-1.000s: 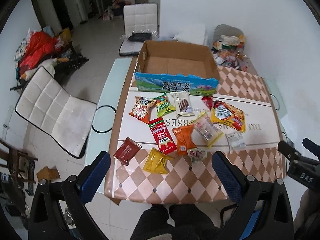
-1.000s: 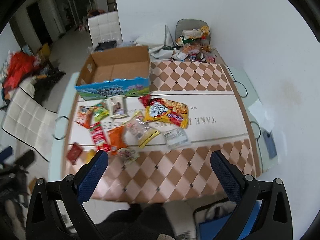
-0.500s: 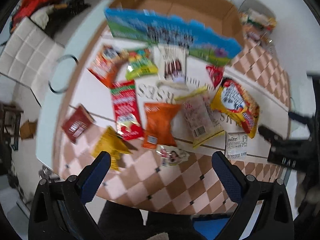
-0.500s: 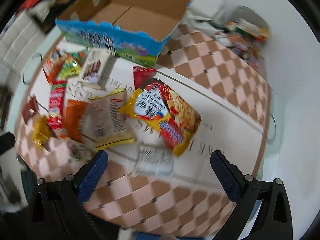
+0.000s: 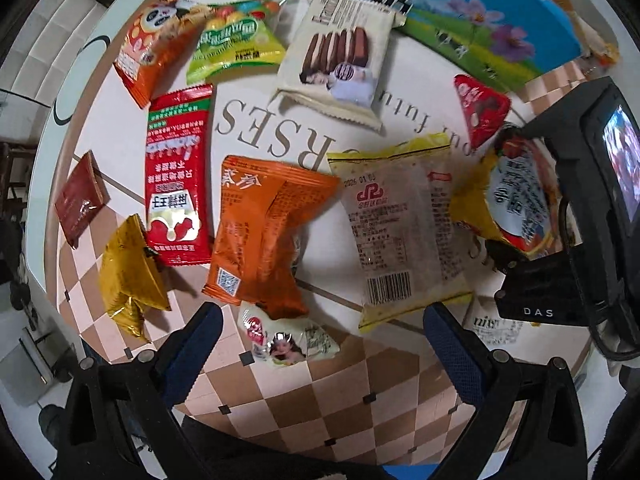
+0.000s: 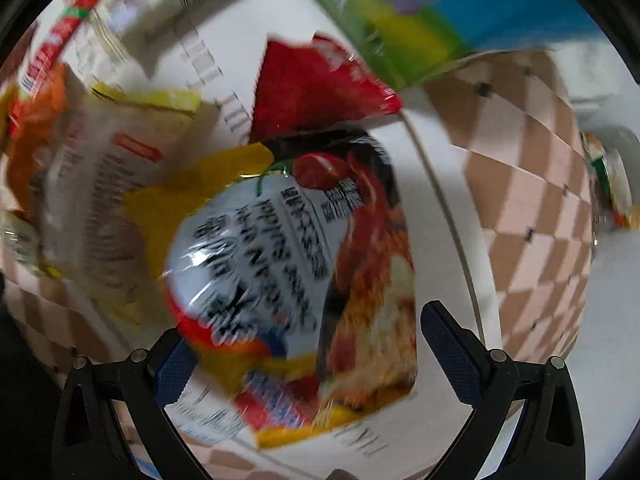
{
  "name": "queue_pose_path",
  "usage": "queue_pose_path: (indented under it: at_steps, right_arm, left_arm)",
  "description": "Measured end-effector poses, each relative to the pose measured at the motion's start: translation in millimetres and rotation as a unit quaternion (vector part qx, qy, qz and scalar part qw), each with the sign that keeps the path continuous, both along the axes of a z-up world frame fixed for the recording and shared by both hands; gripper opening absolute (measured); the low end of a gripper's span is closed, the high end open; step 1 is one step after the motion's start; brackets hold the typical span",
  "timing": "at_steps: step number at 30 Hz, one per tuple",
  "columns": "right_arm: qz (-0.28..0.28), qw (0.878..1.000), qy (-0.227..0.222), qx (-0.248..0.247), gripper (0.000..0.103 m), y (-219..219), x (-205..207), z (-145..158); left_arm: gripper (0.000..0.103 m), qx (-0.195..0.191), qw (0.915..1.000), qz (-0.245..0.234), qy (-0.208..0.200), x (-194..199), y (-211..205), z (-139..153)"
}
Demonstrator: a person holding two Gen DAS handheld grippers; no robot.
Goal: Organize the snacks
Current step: 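Grasp the clear bread bag with the left tool while the right tool grasps the yellow Buldak noodle pack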
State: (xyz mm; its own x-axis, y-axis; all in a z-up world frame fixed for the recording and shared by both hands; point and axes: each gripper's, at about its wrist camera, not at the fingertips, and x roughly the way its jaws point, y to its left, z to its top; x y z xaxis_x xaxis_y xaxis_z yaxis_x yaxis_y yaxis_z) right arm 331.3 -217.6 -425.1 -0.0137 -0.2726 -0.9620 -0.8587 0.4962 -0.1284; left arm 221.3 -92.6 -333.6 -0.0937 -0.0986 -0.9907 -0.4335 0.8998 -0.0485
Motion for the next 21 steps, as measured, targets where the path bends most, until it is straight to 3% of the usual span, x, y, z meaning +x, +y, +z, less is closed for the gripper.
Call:
queue_pose_path:
  at_steps: [3, 6, 8, 11, 12, 13, 15, 17, 21]
  right_arm:
    - [-0.059, 0.998, 0.014, 0.017, 0.102, -6.3, 13.1, -5.5]
    - [-0.181, 0.983, 0.019, 0.022, 0.097, -32.3, 25.6, -7.5]
    - [-0.266, 0.963, 0.038, 0.009, 0.094, -53.8, 27.7, -12.7]
    - [-0.395, 0.915, 0.080, 0.024, 0.094, -94.9, 18.0, -20.5]
    - [-0.422, 0.901, 0.094, 0.032, 0.095, -103.8, 14.5, -23.4]
    - [-0.457, 0.880, 0.121, 0.050, 0.095, -116.2, 8.4, -28.7]
    - [-0.489, 0.857, 0.141, 0.081, 0.098, -130.1, 0.9, -33.3]
    - [-0.498, 0.851, 0.131, 0.100, 0.100, -143.1, -4.8, -34.0]
    - [-0.497, 0.854, 0.103, 0.112, 0.101, -157.0, -14.0, -22.2]
  left_arm:
    - [0.103, -0.001, 1.0000, 0.007, 0.004, 0.7, -1.8, -8.9]
    - [0.103, -0.005, 0.9999, 0.006, 0.007, 2.7, -5.5, -15.1]
    - [0.103, -0.004, 1.0000, 0.003, 0.006, 5.5, -10.1, -19.1]
    - [0.103, -0.009, 0.9999, 0.002, 0.009, 10.1, -15.4, -27.1]
    - [0.103, -0.010, 0.9999, 0.001, 0.012, 11.0, -16.5, -29.8]
    - [0.103, -0.014, 0.9997, 0.002, 0.018, 13.0, -18.0, -35.5]
    - [0.102, -0.022, 0.9994, 0.005, 0.025, 17.5, -20.7, -44.3]
    - [0.102, -0.023, 0.9992, 0.003, 0.031, 22.4, -22.3, -52.8]
    - [0.101, -0.014, 0.9994, -0.008, 0.031, 34.4, -30.2, -68.1]
